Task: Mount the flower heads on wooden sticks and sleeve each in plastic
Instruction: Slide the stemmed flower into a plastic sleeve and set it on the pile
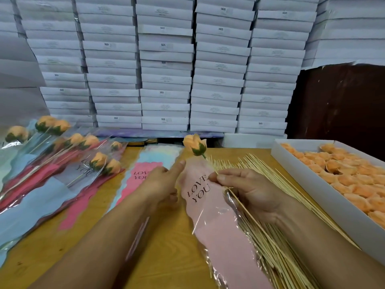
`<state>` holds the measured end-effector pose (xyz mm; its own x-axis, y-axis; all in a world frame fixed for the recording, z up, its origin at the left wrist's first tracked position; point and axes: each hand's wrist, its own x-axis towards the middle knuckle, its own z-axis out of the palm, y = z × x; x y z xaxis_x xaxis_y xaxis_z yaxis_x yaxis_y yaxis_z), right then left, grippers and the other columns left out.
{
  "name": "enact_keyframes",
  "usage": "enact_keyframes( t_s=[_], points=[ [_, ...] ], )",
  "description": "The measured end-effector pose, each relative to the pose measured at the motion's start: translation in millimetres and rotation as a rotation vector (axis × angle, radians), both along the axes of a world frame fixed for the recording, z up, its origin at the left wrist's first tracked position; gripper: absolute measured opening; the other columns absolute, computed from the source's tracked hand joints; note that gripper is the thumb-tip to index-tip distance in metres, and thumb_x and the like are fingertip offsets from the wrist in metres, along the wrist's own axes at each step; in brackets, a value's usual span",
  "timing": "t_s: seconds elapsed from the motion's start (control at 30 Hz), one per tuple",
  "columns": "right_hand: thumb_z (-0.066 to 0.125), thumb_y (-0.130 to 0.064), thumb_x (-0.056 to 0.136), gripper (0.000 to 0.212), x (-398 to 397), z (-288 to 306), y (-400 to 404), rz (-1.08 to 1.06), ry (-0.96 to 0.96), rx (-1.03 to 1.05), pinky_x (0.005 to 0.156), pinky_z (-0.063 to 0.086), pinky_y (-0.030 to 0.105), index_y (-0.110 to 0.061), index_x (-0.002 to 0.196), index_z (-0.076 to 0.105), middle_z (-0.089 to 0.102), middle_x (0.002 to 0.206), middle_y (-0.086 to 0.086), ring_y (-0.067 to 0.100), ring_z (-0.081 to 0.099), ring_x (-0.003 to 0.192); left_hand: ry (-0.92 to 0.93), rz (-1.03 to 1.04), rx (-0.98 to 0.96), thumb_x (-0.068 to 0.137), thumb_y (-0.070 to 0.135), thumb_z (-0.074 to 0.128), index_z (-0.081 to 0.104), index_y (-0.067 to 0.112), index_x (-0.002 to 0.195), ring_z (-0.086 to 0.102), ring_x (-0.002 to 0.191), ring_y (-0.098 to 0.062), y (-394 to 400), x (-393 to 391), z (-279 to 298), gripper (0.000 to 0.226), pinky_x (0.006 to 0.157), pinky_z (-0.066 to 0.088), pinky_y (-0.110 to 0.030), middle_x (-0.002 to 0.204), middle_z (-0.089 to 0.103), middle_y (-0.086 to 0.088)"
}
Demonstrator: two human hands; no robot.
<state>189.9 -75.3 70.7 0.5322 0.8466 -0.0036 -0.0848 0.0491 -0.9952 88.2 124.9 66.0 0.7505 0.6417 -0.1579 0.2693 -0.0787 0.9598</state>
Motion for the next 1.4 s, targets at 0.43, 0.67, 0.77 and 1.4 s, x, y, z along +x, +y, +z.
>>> enact_keyframes(
  t_s=[0.43,0.67,0.77,1.4],
  points=[
    [0.073,-0.021,0.085,0.013,-17,-11,13,-0.092,-0.042,-0.054,0.036,0.037,0.019,-0.013,0.092,0.081,0.077,0.089,0.005,0.014,0.056,0.047,-0.479,-0.017,-0.175,0.078,-0.006,0.077,0.062,0.015,0.119,0.07,0.072,-0.025,18,-9,-3,0.048,0.069,0.06,-0.037,0.076,0.067,-0.008],
    [0.079,-0.037,0.063,0.034,-19,-8,13,-0.132,-0.076,-0.068,0.036,0.034,0.019,-0.016,0.09,0.082,0.078,0.09,0.002,0.013,0.053,0.048,-0.434,-0.045,0.02,0.08,-0.001,0.079,0.066,0.02,0.112,0.073,0.07,-0.021,22,-10,-5,0.041,0.061,0.061,-0.034,0.075,0.068,-0.005],
    [0.079,-0.036,0.063,0.037,-18,-7,12,-0.126,-0.06,-0.072,0.037,0.036,0.019,-0.015,0.093,0.082,0.077,0.089,0.001,0.013,0.055,0.05,-0.428,-0.079,0.022,0.08,-0.002,0.078,0.065,0.019,0.118,0.071,0.067,-0.019,24,-11,-5,0.045,0.059,0.056,-0.026,0.076,0.066,-0.005],
    [0.081,-0.029,0.063,0.031,-15,-10,13,-0.21,-0.04,-0.113,0.037,0.035,0.018,-0.011,0.088,0.082,0.071,0.068,0.003,0.009,0.046,0.044,-0.356,-0.235,0.111,0.076,0.005,0.083,0.071,0.012,0.106,0.066,0.07,-0.017,9,-13,-4,0.033,0.065,0.054,-0.028,0.08,0.068,-0.006]
  ],
)
